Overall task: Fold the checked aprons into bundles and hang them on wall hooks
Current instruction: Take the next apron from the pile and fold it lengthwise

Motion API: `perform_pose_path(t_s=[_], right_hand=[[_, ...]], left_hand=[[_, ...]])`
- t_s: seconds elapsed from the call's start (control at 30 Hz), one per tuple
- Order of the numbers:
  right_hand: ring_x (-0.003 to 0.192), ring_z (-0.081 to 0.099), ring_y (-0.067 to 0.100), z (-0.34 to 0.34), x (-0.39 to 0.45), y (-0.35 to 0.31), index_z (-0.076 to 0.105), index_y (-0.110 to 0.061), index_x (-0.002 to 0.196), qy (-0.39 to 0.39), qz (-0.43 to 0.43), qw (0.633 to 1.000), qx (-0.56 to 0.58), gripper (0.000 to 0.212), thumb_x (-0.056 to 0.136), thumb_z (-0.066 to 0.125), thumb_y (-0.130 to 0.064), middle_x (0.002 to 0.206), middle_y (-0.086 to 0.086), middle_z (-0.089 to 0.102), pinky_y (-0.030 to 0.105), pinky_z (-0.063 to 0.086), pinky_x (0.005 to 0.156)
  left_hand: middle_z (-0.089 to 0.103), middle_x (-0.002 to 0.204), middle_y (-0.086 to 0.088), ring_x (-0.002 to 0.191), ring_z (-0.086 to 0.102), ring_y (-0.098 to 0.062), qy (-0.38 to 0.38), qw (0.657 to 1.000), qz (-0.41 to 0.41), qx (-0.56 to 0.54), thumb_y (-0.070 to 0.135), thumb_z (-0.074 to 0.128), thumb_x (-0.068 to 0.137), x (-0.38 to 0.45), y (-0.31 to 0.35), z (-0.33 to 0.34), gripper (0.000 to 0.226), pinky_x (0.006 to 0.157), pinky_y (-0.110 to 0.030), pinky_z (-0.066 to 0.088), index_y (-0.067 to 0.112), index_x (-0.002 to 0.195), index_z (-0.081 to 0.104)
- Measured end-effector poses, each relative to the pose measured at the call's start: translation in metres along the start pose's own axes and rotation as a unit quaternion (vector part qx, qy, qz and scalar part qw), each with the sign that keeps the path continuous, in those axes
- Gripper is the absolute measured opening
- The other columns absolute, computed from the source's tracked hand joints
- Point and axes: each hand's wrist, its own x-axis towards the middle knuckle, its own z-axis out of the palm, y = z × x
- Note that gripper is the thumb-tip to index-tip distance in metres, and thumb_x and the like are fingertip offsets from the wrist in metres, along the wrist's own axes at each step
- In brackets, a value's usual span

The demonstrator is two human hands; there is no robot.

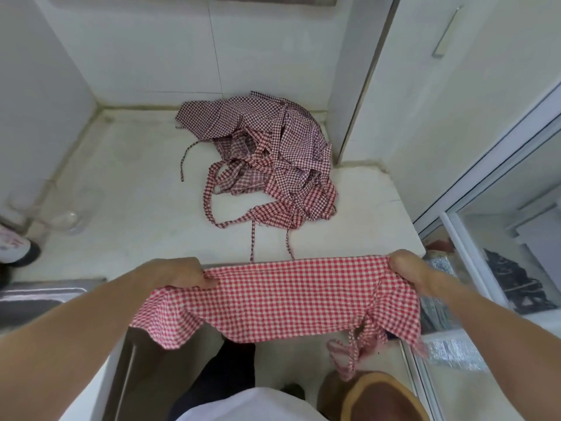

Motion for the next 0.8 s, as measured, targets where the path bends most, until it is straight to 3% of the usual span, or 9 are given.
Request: perform_pose_path(t_s=[0.07, 0.13, 0.2, 0.27, 0.33, 0.4, 0.53, 0.67, 0.8], right_hand=[[0.073, 0.064, 0.024, 0.000, 0.007, -0.018, 0.072, 0.002, 0.090, -0.082, -0.006, 0.996, 0.040, 0.029, 0.076, 0.047, 0.004, 0.084, 0.013, 0.073, 0.031, 0.048, 0.072], [0.096, 0.068, 0.027, -0.003, 0.014, -0.040, 0.070, -0.006, 0.114, -0.163, -0.006, 0.986, 0.037, 0.044, 0.071, 0.062, -0.010, 0.108, 0.011, 0.074, 0.036, 0.050, 0.088], [0.107, 0.068, 0.025, -0.001, 0.028, -0.061, 0.066, -0.017, 0.120, -0.201, -0.005, 0.980, -0.001, 0.048, 0.075, 0.081, -0.030, 0.115, 0.003, 0.073, 0.039, 0.048, 0.096], [0.100, 0.070, 0.025, 0.001, 0.048, -0.074, 0.070, -0.016, 0.112, -0.142, -0.034, 0.986, -0.085, 0.062, 0.067, 0.080, -0.057, 0.107, 0.002, 0.075, 0.041, 0.053, 0.094], [0.090, 0.070, 0.035, 0.000, 0.071, -0.084, 0.070, -0.001, 0.102, -0.047, -0.067, 0.990, -0.117, 0.087, 0.060, 0.072, -0.077, 0.096, 0.014, 0.074, 0.045, 0.056, 0.087], [0.090, 0.068, 0.041, 0.001, 0.096, -0.099, 0.067, 0.007, 0.102, 0.001, -0.061, 0.992, -0.112, 0.088, 0.073, 0.064, -0.075, 0.095, 0.023, 0.071, 0.048, 0.055, 0.087], [0.089, 0.067, 0.030, 0.007, 0.126, -0.113, 0.069, 0.002, 0.103, 0.026, -0.008, 0.982, -0.188, 0.062, 0.098, 0.046, -0.054, 0.102, 0.018, 0.072, 0.036, 0.052, 0.084], [0.088, 0.060, 0.027, 0.018, 0.151, -0.122, 0.068, 0.002, 0.108, 0.067, 0.013, 0.975, -0.211, 0.051, 0.102, 0.045, -0.044, 0.111, 0.019, 0.069, 0.032, 0.045, 0.082], [0.088, 0.061, 0.029, 0.027, 0.168, -0.129, 0.066, -0.004, 0.094, 0.096, 0.023, 0.972, -0.215, 0.045, 0.101, 0.048, -0.043, 0.108, 0.020, 0.070, 0.030, 0.041, 0.077]], left_hand=[[0.069, 0.115, -0.001, 0.099, 0.067, -0.015, 0.022, 0.999, 0.019, -0.026, 0.058, 0.052, 0.095, 0.011, -0.002, -0.017, 0.054, 0.096, -0.031, 0.053, 0.012, 0.120, 0.065], [0.067, 0.120, -0.002, 0.102, 0.065, -0.016, 0.037, 0.998, 0.028, -0.049, 0.055, 0.052, 0.096, 0.025, -0.005, -0.031, 0.053, 0.096, -0.030, 0.051, 0.013, 0.125, 0.062], [0.066, 0.117, -0.001, 0.100, 0.064, -0.014, 0.027, 0.997, 0.032, -0.063, 0.054, 0.054, 0.096, 0.038, -0.006, -0.051, 0.049, 0.093, -0.028, 0.051, 0.015, 0.123, 0.062], [0.068, 0.108, 0.002, 0.095, 0.065, -0.013, 0.023, 0.997, 0.037, -0.063, 0.056, 0.054, 0.095, 0.050, -0.006, -0.071, 0.044, 0.087, -0.025, 0.051, 0.017, 0.112, 0.064], [0.068, 0.100, 0.005, 0.091, 0.065, -0.011, 0.025, 0.997, 0.052, -0.054, 0.058, 0.054, 0.093, 0.061, -0.006, -0.092, 0.039, 0.080, -0.022, 0.050, 0.022, 0.098, 0.065], [0.070, 0.095, 0.007, 0.087, 0.066, -0.010, 0.026, 0.996, 0.072, -0.040, 0.061, 0.058, 0.090, 0.075, -0.017, -0.117, 0.037, 0.078, -0.022, 0.051, 0.025, 0.090, 0.065], [0.073, 0.089, 0.003, 0.078, 0.067, -0.011, 0.035, 0.995, 0.093, 0.020, 0.060, 0.066, 0.085, 0.096, -0.043, -0.144, 0.042, 0.078, -0.029, 0.056, 0.018, 0.086, 0.071], [0.063, 0.067, 0.005, 0.057, 0.055, -0.008, 0.019, 0.993, 0.070, 0.088, 0.078, 0.056, 0.079, 0.106, -0.070, -0.169, 0.061, 0.058, -0.026, 0.046, 0.018, 0.067, 0.064], [0.058, 0.063, 0.005, 0.054, 0.051, -0.008, 0.095, 0.993, 0.047, 0.057, 0.075, 0.057, 0.080, 0.111, -0.085, -0.187, 0.061, 0.054, -0.023, 0.039, 0.016, 0.065, 0.060]])
